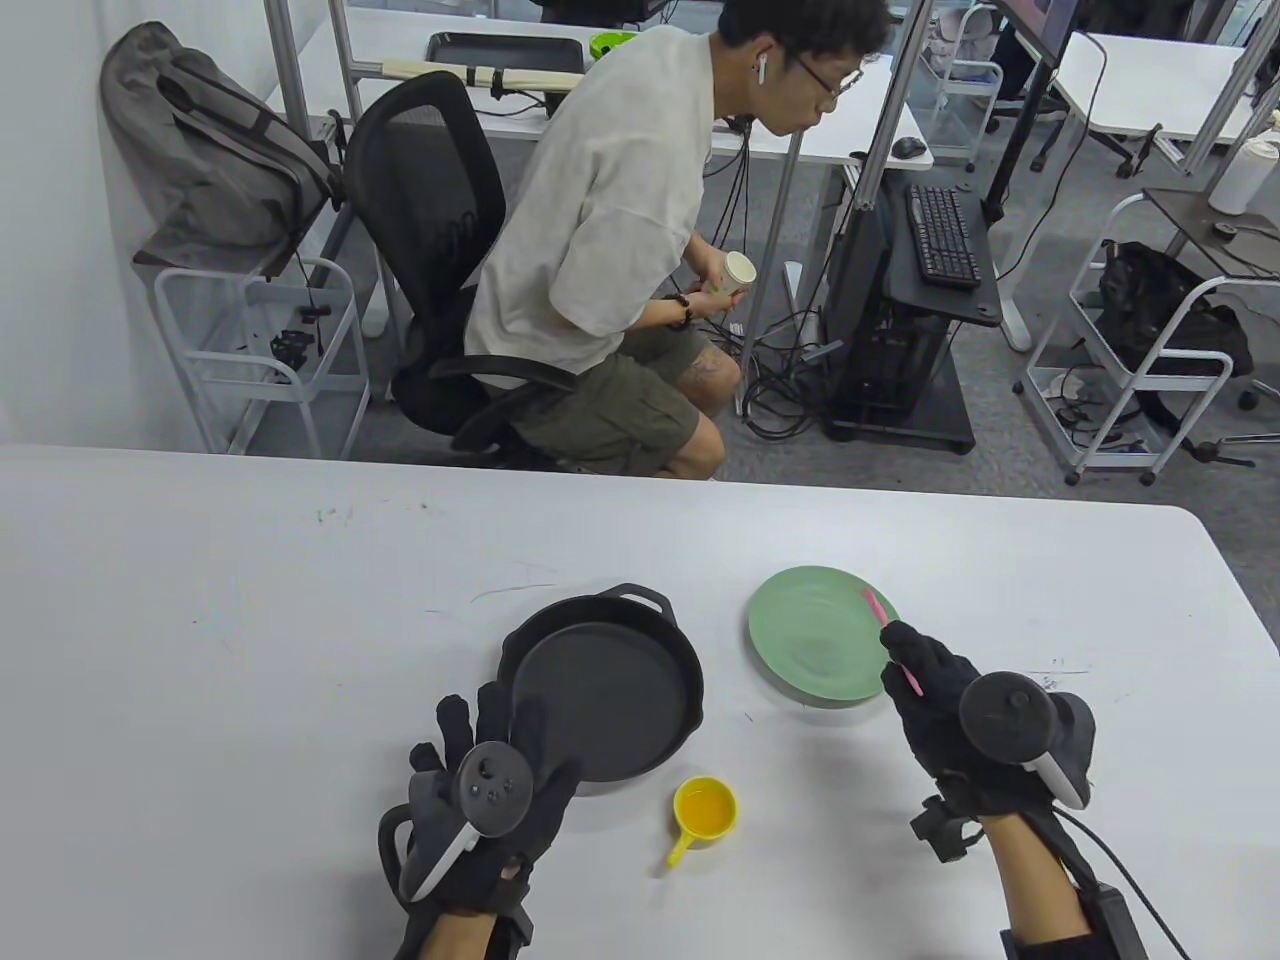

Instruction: Brush oil on frying pan surface

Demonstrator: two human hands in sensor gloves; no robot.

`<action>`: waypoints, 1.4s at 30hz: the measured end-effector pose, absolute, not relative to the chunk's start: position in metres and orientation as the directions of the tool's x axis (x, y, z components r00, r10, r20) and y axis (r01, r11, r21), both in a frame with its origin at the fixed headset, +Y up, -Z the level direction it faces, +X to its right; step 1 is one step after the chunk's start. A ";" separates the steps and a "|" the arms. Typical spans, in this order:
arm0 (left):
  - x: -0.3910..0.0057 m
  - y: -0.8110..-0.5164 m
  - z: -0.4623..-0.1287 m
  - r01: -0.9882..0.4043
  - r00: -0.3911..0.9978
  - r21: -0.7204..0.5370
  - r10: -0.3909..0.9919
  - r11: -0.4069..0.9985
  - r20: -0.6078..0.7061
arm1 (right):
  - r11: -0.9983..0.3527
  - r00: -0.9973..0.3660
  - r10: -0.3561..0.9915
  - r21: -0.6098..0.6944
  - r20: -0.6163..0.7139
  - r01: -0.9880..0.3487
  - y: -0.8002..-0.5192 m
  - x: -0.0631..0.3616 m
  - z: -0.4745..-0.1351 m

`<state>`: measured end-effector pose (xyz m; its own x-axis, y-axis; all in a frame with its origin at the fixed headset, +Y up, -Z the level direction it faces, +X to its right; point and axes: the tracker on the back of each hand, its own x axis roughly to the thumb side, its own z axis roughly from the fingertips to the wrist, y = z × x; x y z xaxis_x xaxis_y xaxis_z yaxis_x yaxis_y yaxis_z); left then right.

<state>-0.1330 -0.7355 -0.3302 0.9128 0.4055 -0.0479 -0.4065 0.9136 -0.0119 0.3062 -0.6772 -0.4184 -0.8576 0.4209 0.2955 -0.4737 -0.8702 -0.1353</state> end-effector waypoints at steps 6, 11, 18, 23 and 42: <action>-0.136 -0.734 -0.328 -0.423 0.906 -0.014 0.422 0.906 -0.044 | -0.917 -0.897 0.339 -0.115 0.282 -0.383 -0.692 0.309 -0.427; -0.137 -0.733 -0.328 -0.421 0.907 -0.010 0.420 0.907 -0.038 | -0.958 -0.933 0.242 -0.086 0.265 -0.273 -0.713 0.310 -0.438; -0.142 -0.734 -0.329 -0.432 0.900 -0.014 0.431 0.902 -0.061 | -0.982 -0.947 0.165 -0.040 0.275 -0.183 -0.738 0.300 -0.452; -0.143 -0.735 -0.329 -0.435 0.899 -0.021 0.433 0.900 -0.072 | -0.994 -0.943 0.097 -0.012 0.318 -0.107 -0.754 0.279 -0.460; -0.141 -0.737 -0.332 -0.434 0.901 -0.056 0.430 0.899 -0.061 | -0.992 -0.961 0.116 -0.017 0.250 -0.125 -0.734 0.299 -0.419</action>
